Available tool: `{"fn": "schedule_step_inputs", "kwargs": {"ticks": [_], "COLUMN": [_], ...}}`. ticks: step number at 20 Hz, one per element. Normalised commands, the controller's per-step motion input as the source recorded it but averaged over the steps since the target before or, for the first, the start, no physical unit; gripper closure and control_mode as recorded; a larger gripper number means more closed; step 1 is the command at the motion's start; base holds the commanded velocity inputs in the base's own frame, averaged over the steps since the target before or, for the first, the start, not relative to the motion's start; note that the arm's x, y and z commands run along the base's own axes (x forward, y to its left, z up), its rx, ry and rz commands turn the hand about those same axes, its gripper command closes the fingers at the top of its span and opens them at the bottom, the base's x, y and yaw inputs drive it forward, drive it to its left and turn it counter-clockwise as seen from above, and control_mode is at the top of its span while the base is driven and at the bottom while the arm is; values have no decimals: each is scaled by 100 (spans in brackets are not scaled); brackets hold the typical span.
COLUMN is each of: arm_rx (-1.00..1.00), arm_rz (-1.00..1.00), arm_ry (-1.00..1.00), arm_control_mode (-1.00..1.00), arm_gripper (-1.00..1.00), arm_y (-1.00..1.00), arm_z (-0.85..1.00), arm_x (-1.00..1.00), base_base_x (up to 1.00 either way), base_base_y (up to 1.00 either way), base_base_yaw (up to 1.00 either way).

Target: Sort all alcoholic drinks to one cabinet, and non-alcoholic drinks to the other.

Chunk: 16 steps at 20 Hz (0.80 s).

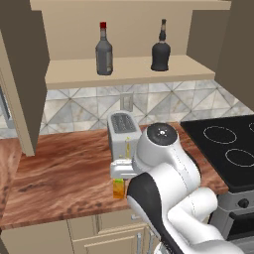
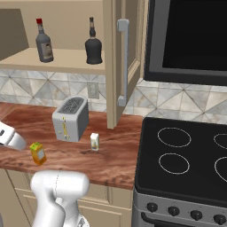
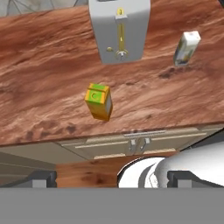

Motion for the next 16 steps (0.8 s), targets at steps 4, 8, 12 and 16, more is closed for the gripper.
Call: {"fn": "schedule_step_inputs", "kwargs": {"ticks": [4, 8, 12, 16], "arm_rx": [-2, -2, -1, 0], "arm_rz": [0, 0, 0, 0], "arm_ry": [0, 1, 3, 2], "arm_control_mode": [-100, -100, -100, -100], "arm_gripper": [-100, -100, -100, -100], "arm_y": [0, 0, 0, 0], "arm_z": [-22, -20, -16, -18], "arm_x": [0, 8, 16, 19], "base_base_x": [0, 0, 0, 0], "base_base_y": [0, 0, 0, 0], "base_base_yaw": [0, 0, 0, 0]}}
